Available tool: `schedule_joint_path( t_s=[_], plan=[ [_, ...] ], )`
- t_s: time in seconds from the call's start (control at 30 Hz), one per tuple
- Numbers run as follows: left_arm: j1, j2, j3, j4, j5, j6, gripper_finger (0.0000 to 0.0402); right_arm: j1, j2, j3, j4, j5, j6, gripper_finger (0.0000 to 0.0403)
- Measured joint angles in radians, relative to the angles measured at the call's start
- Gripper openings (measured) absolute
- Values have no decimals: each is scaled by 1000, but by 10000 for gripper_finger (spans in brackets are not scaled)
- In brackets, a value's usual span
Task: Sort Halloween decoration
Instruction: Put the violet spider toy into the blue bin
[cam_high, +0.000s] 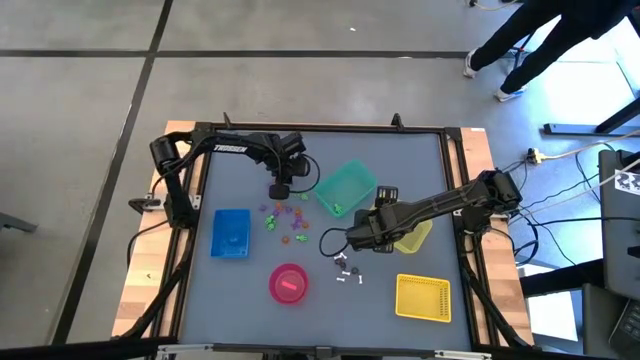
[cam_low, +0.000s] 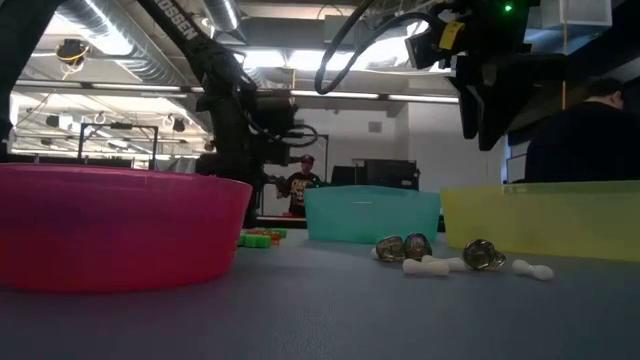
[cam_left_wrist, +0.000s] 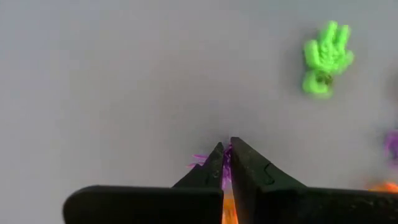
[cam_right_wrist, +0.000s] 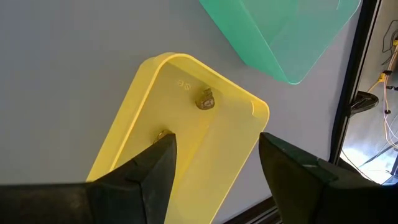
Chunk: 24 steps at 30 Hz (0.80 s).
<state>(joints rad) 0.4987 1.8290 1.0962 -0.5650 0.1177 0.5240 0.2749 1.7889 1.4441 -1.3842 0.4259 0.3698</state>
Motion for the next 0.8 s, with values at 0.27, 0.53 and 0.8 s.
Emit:
schedule_joint_path(
  t_s=[0.27, 0.53, 0.8],
  plan=[
    [-4, -100, 2, -85, 15, -22, 0, 0, 0, 0, 2, 0, 0, 227],
    [-51, -234, 3, -283, 34, -155, 0, 0, 0, 0, 5, 0, 0, 227],
    [-175, -341, 5, -512, 86, -326, 0, 0, 0, 0, 11, 0, 0, 227]
  ],
)
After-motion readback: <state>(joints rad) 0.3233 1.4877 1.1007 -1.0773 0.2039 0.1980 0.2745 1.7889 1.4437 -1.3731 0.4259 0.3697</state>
